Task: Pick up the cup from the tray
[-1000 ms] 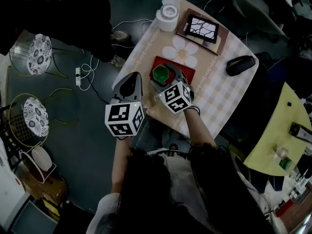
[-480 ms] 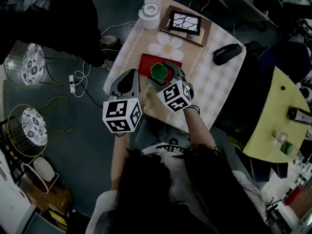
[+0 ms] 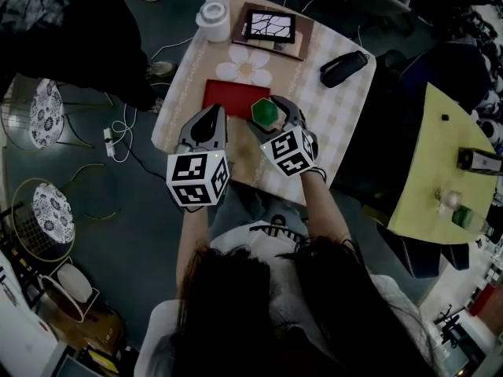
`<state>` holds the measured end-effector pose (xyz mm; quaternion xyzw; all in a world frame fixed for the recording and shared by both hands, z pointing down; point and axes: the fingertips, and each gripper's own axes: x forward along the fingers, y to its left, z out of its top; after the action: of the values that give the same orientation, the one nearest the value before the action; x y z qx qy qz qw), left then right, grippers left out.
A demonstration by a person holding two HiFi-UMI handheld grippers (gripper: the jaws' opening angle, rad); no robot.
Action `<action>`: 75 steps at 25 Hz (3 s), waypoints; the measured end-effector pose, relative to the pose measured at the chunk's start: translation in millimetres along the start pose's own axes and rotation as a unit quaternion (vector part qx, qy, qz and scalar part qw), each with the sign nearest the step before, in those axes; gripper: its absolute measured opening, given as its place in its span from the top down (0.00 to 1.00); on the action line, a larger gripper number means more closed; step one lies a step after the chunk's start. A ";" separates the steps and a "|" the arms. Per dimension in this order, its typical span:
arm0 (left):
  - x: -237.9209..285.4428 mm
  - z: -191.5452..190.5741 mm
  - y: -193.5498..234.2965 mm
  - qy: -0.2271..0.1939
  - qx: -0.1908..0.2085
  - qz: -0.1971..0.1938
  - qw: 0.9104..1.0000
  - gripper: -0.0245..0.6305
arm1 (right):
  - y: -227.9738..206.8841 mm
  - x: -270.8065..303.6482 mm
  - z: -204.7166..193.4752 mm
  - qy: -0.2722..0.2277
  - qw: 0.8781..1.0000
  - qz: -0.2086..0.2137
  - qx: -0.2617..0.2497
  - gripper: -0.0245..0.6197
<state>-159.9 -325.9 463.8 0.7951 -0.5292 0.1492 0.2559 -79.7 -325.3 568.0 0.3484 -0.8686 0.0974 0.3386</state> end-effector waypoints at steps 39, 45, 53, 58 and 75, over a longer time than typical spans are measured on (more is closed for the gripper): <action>-1.0 -37.9 -106.9 0.006 0.036 -0.035 0.999 0.95 | -47.2 -64.9 -143.3 0.045 0.994 -0.042 0.087 0.43; -4.1 -39.8 -102.2 0.004 0.032 -0.026 0.999 0.95 | -48.1 -64.4 -143.1 0.043 0.994 -0.039 0.089 0.43; -9.0 -44.0 -90.5 0.006 0.024 -0.005 1.000 0.95 | -51.6 -69.8 -123.7 -0.005 0.993 -0.044 0.113 0.39; -8.7 -40.8 -97.1 -0.001 0.026 -0.005 1.000 0.95 | -56.4 -82.1 -109.0 -0.023 0.993 -0.045 0.104 0.38; -34.2 -22.1 -119.8 -0.050 0.028 -0.001 0.998 0.95 | -43.8 -171.2 -31.7 -0.128 0.983 -0.041 0.126 0.39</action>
<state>-62.6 -250.2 434.9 0.8088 -0.5365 0.1235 0.2067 56.6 -252.4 476.5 0.4331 -0.8705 0.1468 0.1822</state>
